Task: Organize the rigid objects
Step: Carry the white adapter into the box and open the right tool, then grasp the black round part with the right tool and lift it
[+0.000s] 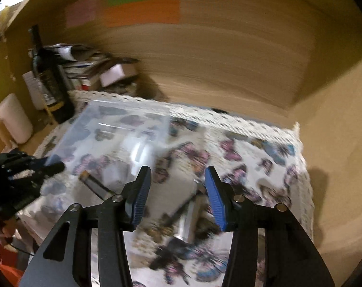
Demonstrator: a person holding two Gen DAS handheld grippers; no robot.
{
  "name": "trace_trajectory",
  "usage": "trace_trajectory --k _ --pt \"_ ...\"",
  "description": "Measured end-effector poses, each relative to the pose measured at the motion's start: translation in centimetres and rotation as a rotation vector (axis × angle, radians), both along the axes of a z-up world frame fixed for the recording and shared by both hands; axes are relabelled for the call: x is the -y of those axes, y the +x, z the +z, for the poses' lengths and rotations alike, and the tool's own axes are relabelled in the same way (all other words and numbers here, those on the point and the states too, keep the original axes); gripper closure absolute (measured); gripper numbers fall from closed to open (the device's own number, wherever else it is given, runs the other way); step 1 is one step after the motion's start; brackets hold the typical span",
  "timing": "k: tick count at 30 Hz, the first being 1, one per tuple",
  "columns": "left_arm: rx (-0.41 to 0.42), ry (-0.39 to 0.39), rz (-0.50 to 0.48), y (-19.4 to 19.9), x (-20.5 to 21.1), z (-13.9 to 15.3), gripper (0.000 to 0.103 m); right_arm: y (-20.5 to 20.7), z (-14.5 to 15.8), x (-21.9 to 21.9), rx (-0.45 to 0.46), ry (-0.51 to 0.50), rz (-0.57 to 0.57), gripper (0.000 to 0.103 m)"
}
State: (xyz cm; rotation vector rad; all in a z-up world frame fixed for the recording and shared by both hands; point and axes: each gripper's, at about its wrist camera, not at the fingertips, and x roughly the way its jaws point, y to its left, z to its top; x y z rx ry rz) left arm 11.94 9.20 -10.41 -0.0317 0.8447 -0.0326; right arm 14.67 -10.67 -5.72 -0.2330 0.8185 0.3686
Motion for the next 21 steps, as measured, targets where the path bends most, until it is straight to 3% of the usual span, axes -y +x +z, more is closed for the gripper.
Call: trace_trajectory --k 15,21 --pt "-0.005 0.013 0.006 -0.1 0.0 0.1 0.089 1.4 -7.5 5.4 -0.203 0.026 -0.122 0.06" --pt "-0.01 0.016 0.011 0.0 0.1 0.0 0.089 1.7 -8.7 5.4 -0.204 0.025 -0.127 0.06"
